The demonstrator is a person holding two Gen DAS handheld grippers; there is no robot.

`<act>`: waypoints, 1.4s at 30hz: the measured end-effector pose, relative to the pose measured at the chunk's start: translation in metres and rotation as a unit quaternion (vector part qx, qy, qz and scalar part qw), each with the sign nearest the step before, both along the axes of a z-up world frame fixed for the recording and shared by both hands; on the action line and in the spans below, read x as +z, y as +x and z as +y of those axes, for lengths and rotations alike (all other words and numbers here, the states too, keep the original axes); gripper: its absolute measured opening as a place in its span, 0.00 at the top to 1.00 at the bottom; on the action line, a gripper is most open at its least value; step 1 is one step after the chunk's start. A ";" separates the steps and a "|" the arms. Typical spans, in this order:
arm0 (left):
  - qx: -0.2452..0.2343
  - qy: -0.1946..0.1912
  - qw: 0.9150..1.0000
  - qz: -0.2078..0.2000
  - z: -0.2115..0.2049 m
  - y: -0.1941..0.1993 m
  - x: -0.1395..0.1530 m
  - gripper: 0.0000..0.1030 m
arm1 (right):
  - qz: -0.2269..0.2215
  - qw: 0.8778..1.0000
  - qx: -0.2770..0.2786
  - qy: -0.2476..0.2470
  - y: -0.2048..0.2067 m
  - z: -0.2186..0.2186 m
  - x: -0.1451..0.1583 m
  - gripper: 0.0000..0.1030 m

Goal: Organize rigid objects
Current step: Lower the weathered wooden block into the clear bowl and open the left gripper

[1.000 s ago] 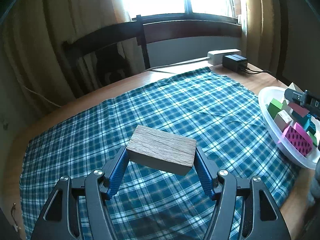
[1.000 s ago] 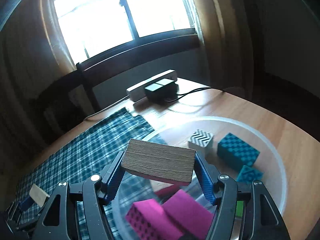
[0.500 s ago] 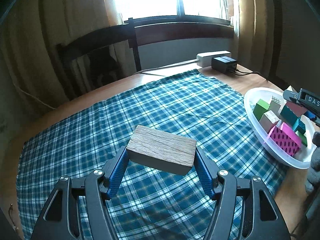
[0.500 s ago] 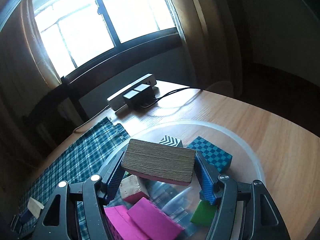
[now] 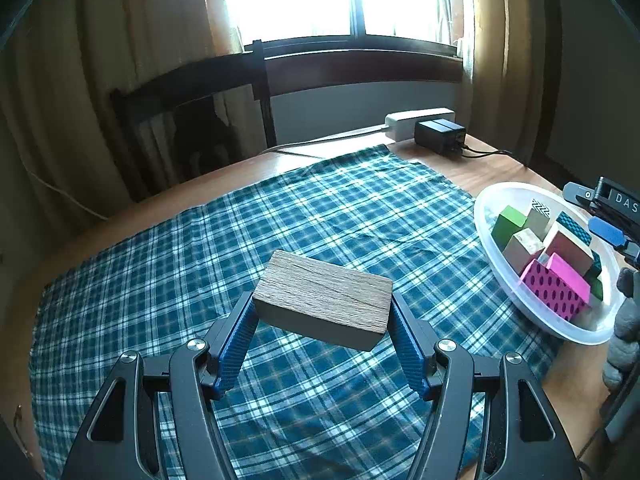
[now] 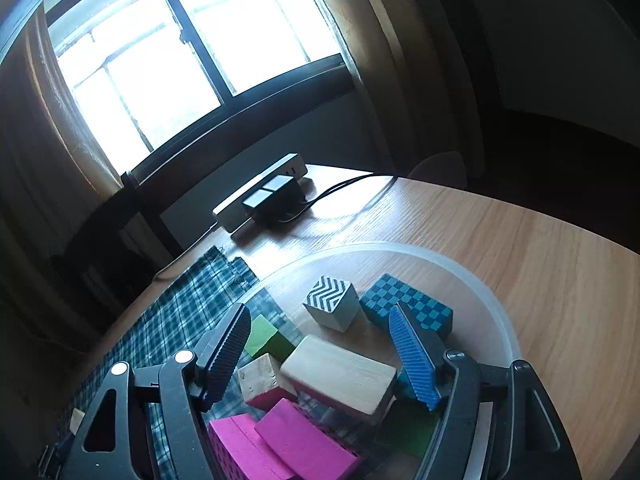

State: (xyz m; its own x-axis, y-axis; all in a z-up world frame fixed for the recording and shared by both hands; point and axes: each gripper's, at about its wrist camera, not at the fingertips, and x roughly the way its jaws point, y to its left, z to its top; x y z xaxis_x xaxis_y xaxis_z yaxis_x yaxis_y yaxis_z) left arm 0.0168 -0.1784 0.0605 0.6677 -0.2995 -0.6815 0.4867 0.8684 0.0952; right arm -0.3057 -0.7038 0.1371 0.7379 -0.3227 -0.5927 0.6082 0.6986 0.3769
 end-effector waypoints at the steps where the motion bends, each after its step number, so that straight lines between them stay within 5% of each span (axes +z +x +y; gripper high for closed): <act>1: 0.000 -0.001 1.000 0.000 -0.001 0.000 0.000 0.36 | -0.001 1.000 -0.003 0.000 -0.003 -0.002 0.002 0.27; 11: -0.022 -0.015 0.999 0.017 -0.014 -0.006 0.001 0.36 | -0.009 0.999 -0.037 -0.013 -0.028 -0.018 0.016 0.27; 19: -0.049 -0.032 0.998 0.019 -0.041 -0.014 0.012 0.36 | -0.002 0.998 -0.063 -0.015 -0.011 0.007 0.004 0.27; 22: -0.059 -0.037 0.997 0.022 -0.052 -0.016 0.015 0.36 | -0.003 0.997 -0.069 -0.021 0.041 0.053 -0.022 0.25; 42: -0.151 -0.047 0.987 0.036 -0.137 -0.036 0.013 0.36 | -0.049 0.993 -0.101 0.021 0.060 0.072 -0.044 0.21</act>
State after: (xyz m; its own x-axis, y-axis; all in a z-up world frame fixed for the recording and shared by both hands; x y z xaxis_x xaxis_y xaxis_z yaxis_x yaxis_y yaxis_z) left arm -0.0190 -0.3150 0.0730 0.4894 -0.5416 -0.6835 0.7273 0.6859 -0.0227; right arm -0.2459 -0.6315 0.0931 0.7154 -0.4475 -0.5366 0.6935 0.5480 0.4676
